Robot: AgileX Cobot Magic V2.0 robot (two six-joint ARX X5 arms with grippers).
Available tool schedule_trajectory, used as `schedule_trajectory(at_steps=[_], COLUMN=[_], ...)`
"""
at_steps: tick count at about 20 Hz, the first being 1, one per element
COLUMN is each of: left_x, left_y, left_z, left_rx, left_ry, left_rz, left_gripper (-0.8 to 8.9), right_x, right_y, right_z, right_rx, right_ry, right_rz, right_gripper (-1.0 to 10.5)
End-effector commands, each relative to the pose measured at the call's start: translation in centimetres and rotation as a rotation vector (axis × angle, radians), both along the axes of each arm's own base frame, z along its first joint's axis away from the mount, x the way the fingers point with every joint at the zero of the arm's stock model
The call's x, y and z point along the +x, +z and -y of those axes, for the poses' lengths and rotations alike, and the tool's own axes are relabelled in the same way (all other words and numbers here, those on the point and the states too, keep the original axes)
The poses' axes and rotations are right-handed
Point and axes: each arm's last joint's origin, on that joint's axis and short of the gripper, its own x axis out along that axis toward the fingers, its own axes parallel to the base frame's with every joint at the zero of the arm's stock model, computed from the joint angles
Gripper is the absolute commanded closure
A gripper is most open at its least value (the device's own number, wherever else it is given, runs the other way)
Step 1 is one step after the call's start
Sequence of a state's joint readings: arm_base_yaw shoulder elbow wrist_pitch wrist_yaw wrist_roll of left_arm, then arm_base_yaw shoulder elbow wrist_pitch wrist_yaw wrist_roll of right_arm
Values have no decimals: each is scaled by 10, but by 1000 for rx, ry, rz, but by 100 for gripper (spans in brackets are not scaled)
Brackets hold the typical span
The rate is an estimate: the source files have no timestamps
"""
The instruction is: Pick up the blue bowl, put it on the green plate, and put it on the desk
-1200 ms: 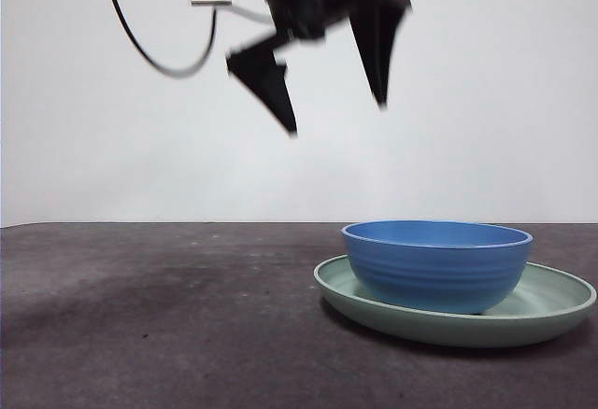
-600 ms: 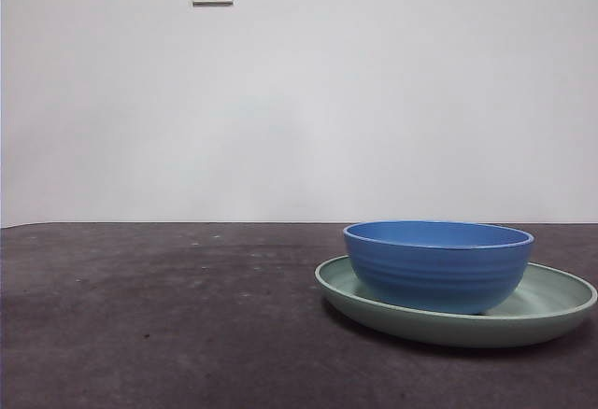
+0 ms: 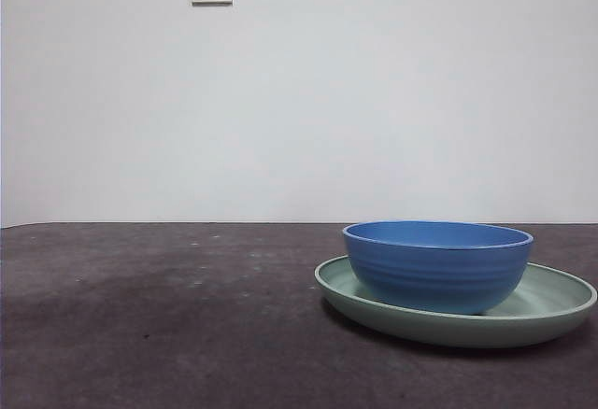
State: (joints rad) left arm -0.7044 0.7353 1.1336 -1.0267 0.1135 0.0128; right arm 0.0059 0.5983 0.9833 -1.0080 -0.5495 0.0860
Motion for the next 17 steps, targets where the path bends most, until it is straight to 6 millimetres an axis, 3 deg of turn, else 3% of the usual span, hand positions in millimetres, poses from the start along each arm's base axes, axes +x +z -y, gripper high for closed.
schedule_trajectory(at_steps=[1, 5, 8, 13, 17], left_x=[-12, -29, -32, -32, -32], left_y=[-15, -22, -19, -19, -18], left_z=[-10, -24, -27, -27, -27], left_rx=[-62, -107, -136, -139, -145], left_ry=[22, 21, 20, 22, 24], left_rz=[10, 59, 93, 92, 95], left_gripper=[188, 188, 188, 188, 188], right_x=[3, 10, 28, 85, 126], right_y=[1, -4, -13, -44, -75], right_z=[0, 0, 0, 1, 3], right_rx=[11, 14, 22, -46, -156], right_ry=[1, 2, -7, -27, -30], right_rz=[-41, -120, -239, -470, -561], right_gripper=[355, 355, 355, 356, 469])
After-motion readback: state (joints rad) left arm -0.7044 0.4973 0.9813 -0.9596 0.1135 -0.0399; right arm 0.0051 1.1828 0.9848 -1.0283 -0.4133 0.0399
